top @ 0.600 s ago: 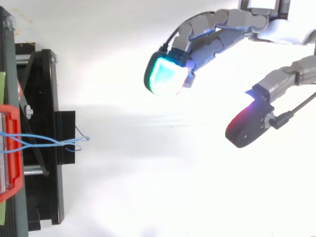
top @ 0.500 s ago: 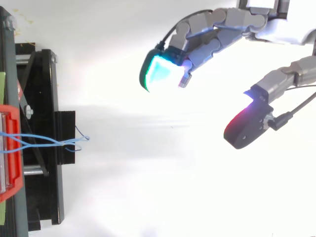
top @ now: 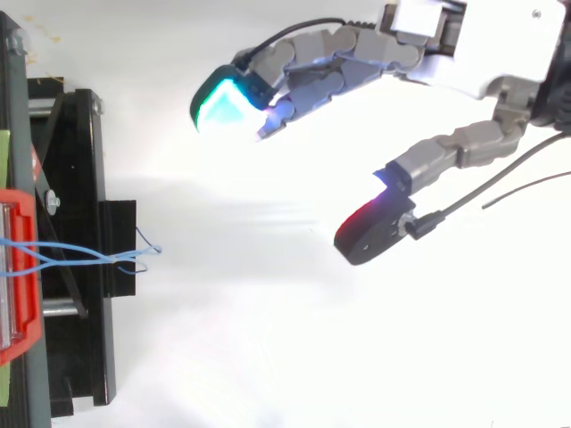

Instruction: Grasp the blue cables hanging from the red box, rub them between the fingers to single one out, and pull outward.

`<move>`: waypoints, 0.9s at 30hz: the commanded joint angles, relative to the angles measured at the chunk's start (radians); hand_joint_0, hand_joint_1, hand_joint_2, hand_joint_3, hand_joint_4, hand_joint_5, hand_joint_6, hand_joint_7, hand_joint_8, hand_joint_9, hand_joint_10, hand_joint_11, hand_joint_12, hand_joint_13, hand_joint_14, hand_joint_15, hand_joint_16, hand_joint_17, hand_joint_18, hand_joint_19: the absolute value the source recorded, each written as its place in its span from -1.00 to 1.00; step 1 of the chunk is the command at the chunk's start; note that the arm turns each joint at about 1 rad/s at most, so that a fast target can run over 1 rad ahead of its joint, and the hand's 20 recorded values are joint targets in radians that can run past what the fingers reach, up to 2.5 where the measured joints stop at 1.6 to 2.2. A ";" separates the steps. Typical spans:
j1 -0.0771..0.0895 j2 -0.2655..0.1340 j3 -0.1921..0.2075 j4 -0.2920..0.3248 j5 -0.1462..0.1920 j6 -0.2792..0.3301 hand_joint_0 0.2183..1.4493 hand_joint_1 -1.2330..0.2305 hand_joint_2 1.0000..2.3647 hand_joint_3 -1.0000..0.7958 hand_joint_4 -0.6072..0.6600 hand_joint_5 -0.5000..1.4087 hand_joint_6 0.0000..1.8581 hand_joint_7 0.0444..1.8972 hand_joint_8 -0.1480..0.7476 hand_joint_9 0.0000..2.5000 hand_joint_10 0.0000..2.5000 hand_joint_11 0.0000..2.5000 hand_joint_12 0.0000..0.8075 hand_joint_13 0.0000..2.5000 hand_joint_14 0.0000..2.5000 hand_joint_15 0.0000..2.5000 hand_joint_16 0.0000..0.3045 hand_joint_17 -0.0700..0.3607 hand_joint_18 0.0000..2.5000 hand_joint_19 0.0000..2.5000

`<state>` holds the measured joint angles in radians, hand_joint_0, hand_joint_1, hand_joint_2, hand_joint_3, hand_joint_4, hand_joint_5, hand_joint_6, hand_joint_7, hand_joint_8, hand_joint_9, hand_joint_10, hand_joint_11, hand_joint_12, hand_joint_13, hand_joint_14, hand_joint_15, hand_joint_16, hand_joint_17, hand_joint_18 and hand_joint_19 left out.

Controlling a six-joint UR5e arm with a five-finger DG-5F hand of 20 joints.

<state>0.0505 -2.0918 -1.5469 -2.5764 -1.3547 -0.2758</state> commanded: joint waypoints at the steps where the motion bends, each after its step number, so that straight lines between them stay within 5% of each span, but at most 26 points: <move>1: 0.008 -0.016 0.001 0.036 0.002 -0.008 -0.63 -0.30 -1.00 -0.44 0.29 -0.66 -0.46 -0.30 -0.12 -0.79 -1.00 -1.00 -0.01 -0.90 -1.00 -0.92 -0.61 -0.06 -0.86 -0.75; 7: 0.028 -0.025 -0.001 0.041 0.055 -0.049 -0.63 -0.28 -1.00 -0.44 0.29 -0.66 -0.46 -0.30 -0.11 -0.79 -1.00 -1.00 -0.01 -0.90 -1.00 -0.92 -0.61 -0.06 -0.86 -0.75; 11: 0.042 -0.070 0.005 0.044 0.091 -0.045 -0.63 -0.27 -1.00 -0.44 0.29 -0.66 -0.46 -0.29 -0.11 -0.78 -1.00 -1.00 -0.01 -0.89 -1.00 -0.92 -0.61 -0.06 -0.86 -0.75; 17: 0.043 -0.151 0.074 0.042 0.085 0.029 -0.63 -0.25 -1.00 -0.44 0.29 -0.66 -0.46 -0.29 -0.10 -0.78 -1.00 -1.00 -0.01 -0.89 -1.00 -0.91 -0.62 -0.06 -0.85 -0.74; 18: 0.042 -0.197 0.133 0.013 0.065 0.081 -0.63 -0.24 -1.00 -0.44 0.29 -0.66 -0.46 -0.28 -0.10 -0.77 -1.00 -1.00 -0.01 -0.89 -1.00 -0.91 -0.62 -0.07 -0.84 -0.74; 22: 0.040 -0.257 0.222 -0.068 0.023 0.141 -0.63 -0.23 -1.00 -0.44 0.29 -0.66 -0.46 -0.28 -0.10 -0.77 -1.00 -1.00 -0.01 -0.88 -1.00 -0.91 -0.62 -0.07 -0.84 -0.73; 27: 0.038 -0.290 0.263 -0.080 0.008 0.152 -0.62 -0.22 -1.00 -0.44 0.29 -0.66 -0.46 -0.28 -0.10 -0.76 -1.00 -1.00 -0.02 -0.88 -1.00 -0.91 -0.62 -0.07 -0.84 -0.73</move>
<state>0.0895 -2.3596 -1.3146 -2.6465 -1.3342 -0.1364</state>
